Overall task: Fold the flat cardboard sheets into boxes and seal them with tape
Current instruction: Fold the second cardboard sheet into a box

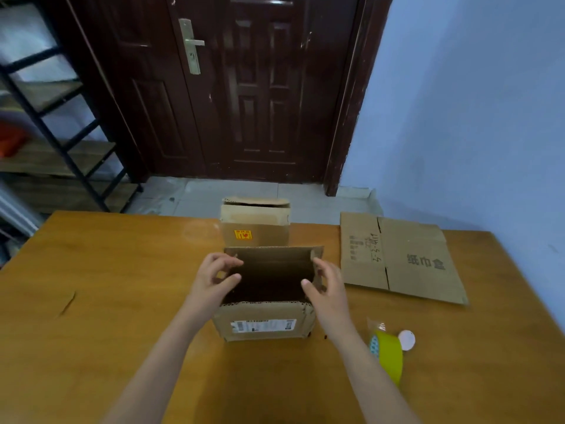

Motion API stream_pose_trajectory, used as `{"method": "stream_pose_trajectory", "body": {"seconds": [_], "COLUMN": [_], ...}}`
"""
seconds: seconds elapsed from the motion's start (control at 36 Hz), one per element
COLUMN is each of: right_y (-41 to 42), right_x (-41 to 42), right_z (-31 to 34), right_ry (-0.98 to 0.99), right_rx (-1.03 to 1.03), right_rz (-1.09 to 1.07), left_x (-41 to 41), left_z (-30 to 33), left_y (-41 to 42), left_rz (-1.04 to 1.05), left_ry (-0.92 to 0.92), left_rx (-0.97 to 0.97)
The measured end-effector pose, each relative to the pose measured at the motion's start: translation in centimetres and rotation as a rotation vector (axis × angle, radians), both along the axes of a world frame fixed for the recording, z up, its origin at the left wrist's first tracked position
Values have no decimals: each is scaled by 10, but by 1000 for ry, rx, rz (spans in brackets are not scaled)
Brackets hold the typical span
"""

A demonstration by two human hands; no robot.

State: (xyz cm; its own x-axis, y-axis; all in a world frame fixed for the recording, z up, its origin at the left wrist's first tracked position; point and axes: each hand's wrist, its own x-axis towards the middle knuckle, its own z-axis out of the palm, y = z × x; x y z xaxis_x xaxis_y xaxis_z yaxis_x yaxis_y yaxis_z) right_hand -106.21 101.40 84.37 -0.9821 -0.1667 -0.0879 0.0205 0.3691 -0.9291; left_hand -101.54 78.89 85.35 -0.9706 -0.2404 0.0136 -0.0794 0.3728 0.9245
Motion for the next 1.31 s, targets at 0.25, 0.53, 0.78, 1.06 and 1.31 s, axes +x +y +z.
{"method": "stream_pose_trajectory", "body": {"seconds": [0.25, 0.53, 0.78, 1.06, 1.31], "right_y": [6, 10, 10, -5, -8], "right_x": [-4, -9, 3, 7, -3], "right_z": [0, 18, 17, -1, -12], "right_ry": [11, 18, -21, 49, 154], "right_rx": [232, 601, 266, 243, 452], "right_rz": [158, 365, 197, 38, 22], "left_x": [1, 7, 15, 11, 0], "left_z": [2, 6, -4, -26, -38], "left_y": [1, -19, -36, -17, -10], "left_rz": [-100, -415, -435, -10, -9], "left_ry": [-139, -364, -175, -2, 29], "left_rx": [26, 37, -43, -201, -424]}}
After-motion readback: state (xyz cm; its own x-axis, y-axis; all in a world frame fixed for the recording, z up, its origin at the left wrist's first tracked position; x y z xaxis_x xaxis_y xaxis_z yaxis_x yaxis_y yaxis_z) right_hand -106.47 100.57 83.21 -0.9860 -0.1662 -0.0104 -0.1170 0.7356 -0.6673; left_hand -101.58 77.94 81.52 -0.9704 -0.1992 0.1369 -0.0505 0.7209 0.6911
